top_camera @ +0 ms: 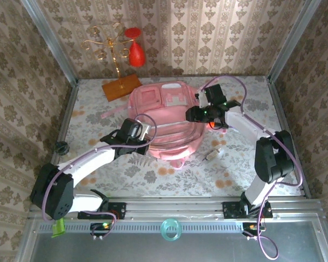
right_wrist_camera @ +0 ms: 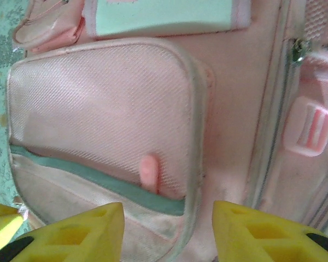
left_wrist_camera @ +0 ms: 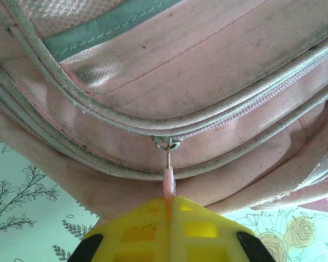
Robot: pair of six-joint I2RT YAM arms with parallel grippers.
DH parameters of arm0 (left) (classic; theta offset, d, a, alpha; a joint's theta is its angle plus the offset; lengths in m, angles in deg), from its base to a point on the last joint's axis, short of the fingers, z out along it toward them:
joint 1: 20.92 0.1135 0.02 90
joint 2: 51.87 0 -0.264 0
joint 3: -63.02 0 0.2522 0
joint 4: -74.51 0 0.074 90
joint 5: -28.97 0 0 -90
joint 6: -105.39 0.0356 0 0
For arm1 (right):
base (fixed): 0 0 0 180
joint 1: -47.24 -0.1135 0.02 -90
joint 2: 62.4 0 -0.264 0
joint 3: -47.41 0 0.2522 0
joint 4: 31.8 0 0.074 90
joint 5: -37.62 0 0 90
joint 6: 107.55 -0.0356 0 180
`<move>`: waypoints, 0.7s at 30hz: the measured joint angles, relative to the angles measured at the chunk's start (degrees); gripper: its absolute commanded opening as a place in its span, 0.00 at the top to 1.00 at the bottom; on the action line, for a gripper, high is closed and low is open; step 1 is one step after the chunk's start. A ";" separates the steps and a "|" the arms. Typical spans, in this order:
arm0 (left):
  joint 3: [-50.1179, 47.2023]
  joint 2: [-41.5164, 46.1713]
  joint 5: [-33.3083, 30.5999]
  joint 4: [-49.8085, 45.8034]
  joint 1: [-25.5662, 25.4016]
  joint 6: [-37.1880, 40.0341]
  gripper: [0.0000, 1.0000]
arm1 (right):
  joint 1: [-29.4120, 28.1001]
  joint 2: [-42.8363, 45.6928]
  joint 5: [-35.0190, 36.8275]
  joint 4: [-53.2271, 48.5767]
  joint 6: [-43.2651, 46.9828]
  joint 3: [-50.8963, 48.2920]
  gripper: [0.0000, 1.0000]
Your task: Pack the student bag
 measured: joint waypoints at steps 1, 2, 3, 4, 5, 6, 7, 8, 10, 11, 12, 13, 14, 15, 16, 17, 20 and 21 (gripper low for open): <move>0.00 0.00 0.02 0.04 0.00 0.00 1.00 | -0.52 0.31 0.13 1.20 -0.98 -1.14 0.51; 0.00 0.00 0.00 0.15 0.00 0.00 1.00 | -0.90 0.33 0.28 2.01 -1.79 -1.97 0.50; 0.00 0.00 0.02 0.20 0.00 -0.02 1.00 | -1.33 0.31 0.48 2.91 -2.73 -2.91 0.50; 0.00 -0.09 0.02 0.20 0.00 0.00 1.00 | -1.70 0.17 0.70 3.39 -3.41 -3.74 0.49; 0.00 -0.15 0.02 0.28 0.00 0.00 1.00 | -1.99 0.07 1.05 3.58 -4.00 -4.13 0.49; 0.00 -0.37 0.00 0.44 -0.02 0.00 1.00 | -2.32 -0.17 1.66 3.85 -4.55 -4.26 0.48; -0.02 -0.61 0.02 0.70 -0.04 0.00 1.00 | -2.60 -0.39 2.34 4.22 -4.81 -4.28 0.48; -0.02 -0.83 0.02 0.90 -0.04 0.00 1.00 | -2.84 -0.52 3.10 4.46 -4.98 -4.28 0.48; -0.13 -1.03 -0.02 1.27 -0.04 0.00 1.00 | -3.34 -0.68 4.63 4.66 -5.22 -4.28 0.48; -0.17 -1.07 -0.07 1.38 -0.04 0.00 1.00 | -3.54 -0.83 5.05 4.85 -5.42 -4.28 0.49; -0.20 -1.18 -0.17 1.53 -0.04 0.00 1.00 | -3.61 -1.05 5.25 5.29 -5.66 -4.28 0.52; -0.22 -1.33 -0.24 1.73 -0.04 0.00 1.00 | -3.67 -1.44 5.29 5.84 -5.90 -4.28 0.57; -0.24 -1.53 -0.39 1.88 -0.04 -0.02 0.98 | -3.67 -1.84 5.22 6.23 -5.99 -4.28 0.63; -0.24 -1.84 -0.59 2.03 -0.11 -0.02 0.95 | -3.67 -2.25 5.20 6.88 -6.29 -4.35 0.69; -0.24 -2.21 -0.83 2.19 -0.24 -0.02 0.92 | -3.67 -2.51 5.11 7.48 -6.71 -4.66 0.75; -0.24 -2.51 -1.03 2.36 -0.35 -0.02 0.91 | -3.67 -2.51 4.92 8.07 -6.88 -5.09 0.78; -0.24 -3.56 -1.49 2.64 -0.42 0.02 0.88 | -3.67 -2.49 4.17 9.92 -7.58 -5.97 0.84; -0.24 -3.87 -1.55 2.78 -0.42 0.00 0.88 | -3.67 -2.49 3.91 10.12 -7.67 -5.99 0.86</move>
